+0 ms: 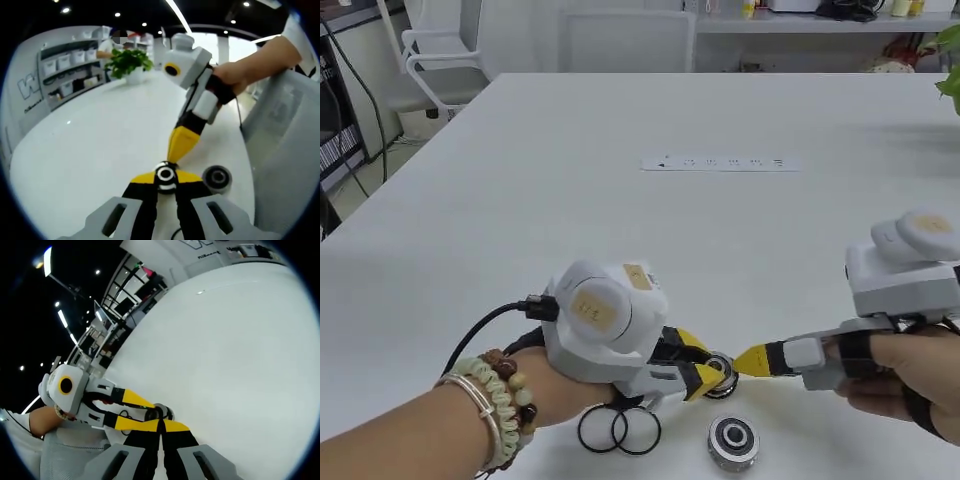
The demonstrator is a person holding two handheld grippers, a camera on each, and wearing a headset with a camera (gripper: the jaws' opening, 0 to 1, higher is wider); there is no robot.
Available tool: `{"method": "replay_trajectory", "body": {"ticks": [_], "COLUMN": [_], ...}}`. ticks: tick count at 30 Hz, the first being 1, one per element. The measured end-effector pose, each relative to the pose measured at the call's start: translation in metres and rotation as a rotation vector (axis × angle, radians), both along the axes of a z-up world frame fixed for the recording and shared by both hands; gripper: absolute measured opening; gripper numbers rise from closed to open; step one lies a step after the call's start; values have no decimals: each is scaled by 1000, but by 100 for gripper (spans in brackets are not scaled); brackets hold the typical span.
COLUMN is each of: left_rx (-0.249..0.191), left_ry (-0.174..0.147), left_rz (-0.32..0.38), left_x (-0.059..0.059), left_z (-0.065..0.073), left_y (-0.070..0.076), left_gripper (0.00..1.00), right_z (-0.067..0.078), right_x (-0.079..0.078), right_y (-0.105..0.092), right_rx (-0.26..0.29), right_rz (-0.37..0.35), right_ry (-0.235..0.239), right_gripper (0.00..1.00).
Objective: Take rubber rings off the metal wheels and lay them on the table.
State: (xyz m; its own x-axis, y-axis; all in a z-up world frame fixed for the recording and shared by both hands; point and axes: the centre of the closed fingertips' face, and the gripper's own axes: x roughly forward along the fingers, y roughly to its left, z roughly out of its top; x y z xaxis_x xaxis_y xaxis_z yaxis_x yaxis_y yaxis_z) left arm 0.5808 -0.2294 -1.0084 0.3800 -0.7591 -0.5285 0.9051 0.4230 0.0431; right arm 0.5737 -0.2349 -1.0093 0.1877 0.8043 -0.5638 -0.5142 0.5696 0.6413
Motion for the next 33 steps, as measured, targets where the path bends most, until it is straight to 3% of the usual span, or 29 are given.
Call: {"method": "replay_trajectory", "body": {"ticks": [11,13,15,17,18,20,29,33], "left_rx": [-1,-2,-3,-1,-1,-3,0,11], "left_ry": [-4,-4,-7,-11,-12,-14,-8,1], "left_rz": [4,3,1,-1,-2,-4,-1,0], "left_x": [0,0,-1,0,-1,-1,-1,-1], "left_z": [1,1,1,0,0,1,0,0], "left_y": [0,0,-1,-2,-2,-3,-3,-3], "left_gripper": [14,14,14,14,14,14,14,14], "right_z": [4,8,24,16,15,14,2,2], "right_x": [-2,-4,-5,-2,-4,-4,3,3], "right_y": [7,14,27,22,24,23,5,6], "right_rx": [12,41,125,27,30,44,-25,-26], "right_rz": [21,38,46,61,71,56,17,18], "right_ry": [-16,-22,-30,-78,-89,-63,-60,-66], "right_gripper": [0,0,0,0,0,0,0,0]}}
